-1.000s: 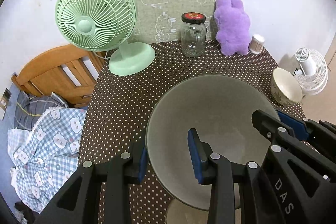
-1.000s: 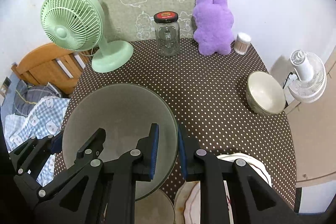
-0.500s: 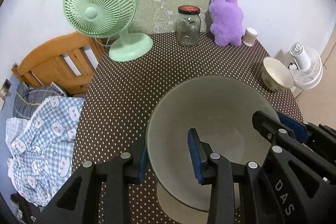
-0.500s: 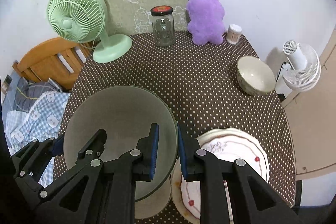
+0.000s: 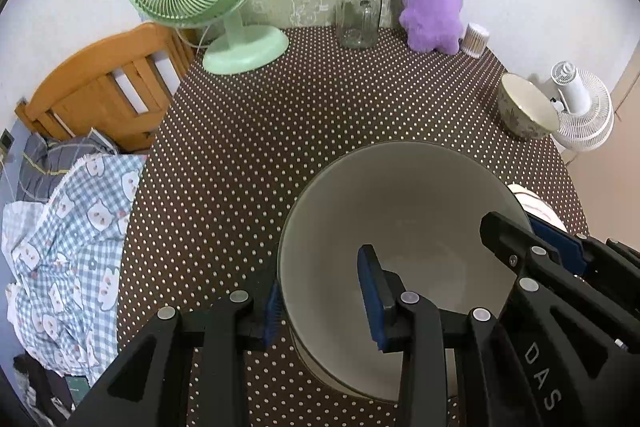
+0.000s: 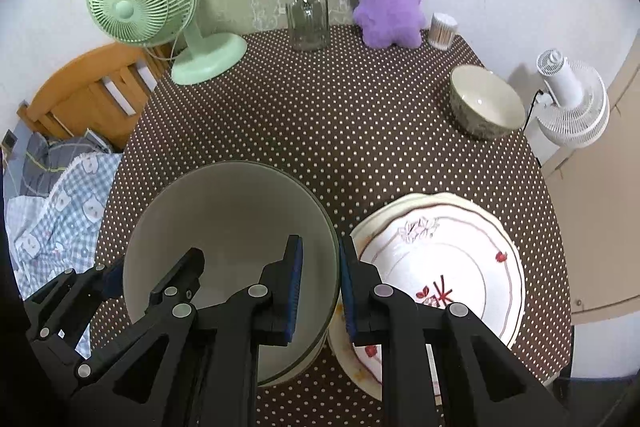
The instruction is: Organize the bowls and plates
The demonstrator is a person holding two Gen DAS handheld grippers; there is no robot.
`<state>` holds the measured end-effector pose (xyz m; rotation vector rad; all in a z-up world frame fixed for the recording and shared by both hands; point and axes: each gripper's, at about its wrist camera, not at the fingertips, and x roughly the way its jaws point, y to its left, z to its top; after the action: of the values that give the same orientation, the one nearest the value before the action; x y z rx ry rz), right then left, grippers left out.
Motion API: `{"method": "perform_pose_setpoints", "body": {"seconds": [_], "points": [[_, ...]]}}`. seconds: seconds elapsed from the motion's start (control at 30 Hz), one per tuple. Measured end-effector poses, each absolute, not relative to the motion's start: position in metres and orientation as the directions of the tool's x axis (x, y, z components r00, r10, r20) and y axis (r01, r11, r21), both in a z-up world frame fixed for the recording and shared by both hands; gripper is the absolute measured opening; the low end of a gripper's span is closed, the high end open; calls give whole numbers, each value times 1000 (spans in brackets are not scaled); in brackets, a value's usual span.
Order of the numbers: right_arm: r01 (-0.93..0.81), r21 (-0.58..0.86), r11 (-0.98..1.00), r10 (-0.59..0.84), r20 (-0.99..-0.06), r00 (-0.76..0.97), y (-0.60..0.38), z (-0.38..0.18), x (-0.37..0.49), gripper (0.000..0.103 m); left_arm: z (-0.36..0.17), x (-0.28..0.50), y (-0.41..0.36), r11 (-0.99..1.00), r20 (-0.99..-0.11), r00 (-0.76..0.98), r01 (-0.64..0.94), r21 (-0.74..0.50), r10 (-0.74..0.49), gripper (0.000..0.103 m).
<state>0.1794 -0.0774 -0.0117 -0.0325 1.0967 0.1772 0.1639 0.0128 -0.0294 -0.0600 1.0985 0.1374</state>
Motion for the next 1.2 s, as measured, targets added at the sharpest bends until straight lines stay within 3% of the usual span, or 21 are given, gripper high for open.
{"method": "perform_pose_setpoints", "body": {"seconds": [1.2], "points": [[-110,-8,994,31,-938,345,-57,-58,173,21,-79,156,31,993,-934,357,-102,-52,-12,34]]}}
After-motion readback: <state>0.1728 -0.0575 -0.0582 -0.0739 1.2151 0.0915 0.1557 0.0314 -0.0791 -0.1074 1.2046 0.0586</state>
